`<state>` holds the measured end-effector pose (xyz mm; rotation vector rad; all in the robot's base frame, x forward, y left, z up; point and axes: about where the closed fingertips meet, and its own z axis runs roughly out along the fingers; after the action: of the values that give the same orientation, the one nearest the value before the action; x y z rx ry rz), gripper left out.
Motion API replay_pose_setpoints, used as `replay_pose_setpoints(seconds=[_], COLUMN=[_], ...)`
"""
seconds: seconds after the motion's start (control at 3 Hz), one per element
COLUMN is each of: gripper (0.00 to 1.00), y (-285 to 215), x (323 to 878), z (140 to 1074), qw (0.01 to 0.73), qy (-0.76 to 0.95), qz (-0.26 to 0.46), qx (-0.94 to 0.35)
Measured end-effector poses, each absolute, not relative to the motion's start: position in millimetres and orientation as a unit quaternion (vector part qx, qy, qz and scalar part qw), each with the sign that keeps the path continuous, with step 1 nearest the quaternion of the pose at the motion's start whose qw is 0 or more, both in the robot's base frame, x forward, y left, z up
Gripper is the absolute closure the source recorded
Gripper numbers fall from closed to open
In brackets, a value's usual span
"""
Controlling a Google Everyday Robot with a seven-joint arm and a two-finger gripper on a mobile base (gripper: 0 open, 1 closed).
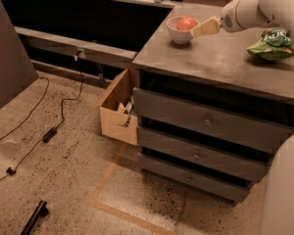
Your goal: Pick apple from white bowl and place on counter
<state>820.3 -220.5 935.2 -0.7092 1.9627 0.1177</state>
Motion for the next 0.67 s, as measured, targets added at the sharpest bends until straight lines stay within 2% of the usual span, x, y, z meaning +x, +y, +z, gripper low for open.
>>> replay_pose_setpoints(seconds=[0.33, 0.67], gripper=[0.34, 0.32], y=[-214.3, -197.5], x=[834.4, 845.1], z=[943.3, 953.1], qw=[0.513, 0.52], qy=[0.811, 0.805], qz=[0.058, 0.075], qx=[-0.276, -0.276])
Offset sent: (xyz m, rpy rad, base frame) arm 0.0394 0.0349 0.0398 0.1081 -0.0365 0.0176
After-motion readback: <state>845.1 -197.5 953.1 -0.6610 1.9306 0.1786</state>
